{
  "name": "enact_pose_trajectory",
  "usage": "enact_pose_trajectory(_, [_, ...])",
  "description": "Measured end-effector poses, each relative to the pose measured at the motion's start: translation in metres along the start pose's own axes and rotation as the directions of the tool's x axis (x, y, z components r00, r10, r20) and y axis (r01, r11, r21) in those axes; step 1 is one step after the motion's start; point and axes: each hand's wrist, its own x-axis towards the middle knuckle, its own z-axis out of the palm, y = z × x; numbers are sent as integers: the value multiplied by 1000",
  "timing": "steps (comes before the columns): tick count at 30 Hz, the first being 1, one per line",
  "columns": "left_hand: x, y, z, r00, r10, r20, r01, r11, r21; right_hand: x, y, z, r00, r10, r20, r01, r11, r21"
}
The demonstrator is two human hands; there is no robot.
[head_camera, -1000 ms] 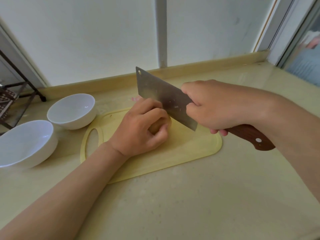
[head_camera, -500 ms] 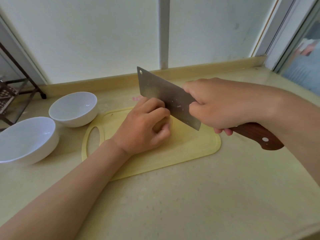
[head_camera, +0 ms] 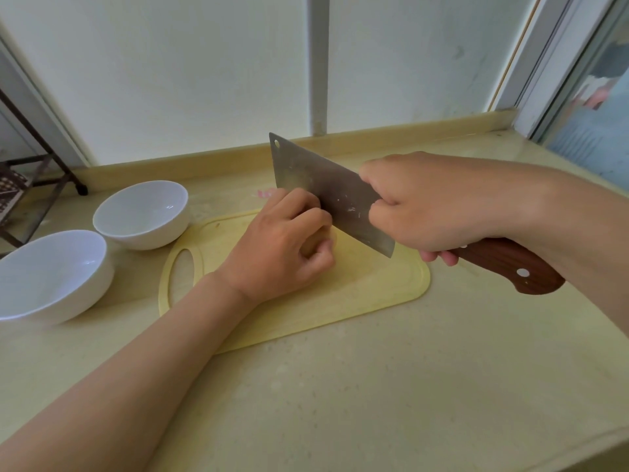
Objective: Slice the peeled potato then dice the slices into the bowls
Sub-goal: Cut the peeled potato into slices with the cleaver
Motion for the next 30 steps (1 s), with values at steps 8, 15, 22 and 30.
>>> enact_pose_trajectory(8, [2, 0, 0, 1000, -12, 0, 12, 1000, -10, 5, 0, 3, 999, -26, 22, 27, 999, -31])
enact_pose_trajectory(15, [1, 0, 0, 1000, -12, -7, 12, 1000, -26, 23, 10, 10, 996, -10, 91, 12, 1000, -20])
enact_pose_trajectory(22, [-1, -3, 1, 999, -38, 2, 38, 998, -46, 44, 10, 44, 994, 9, 113, -12, 1000, 28])
enact_pose_trajectory(30, [-3, -3, -4, 999, -26, -28, 23, 995, -99, 39, 19, 39, 999, 32, 31, -35, 993, 110])
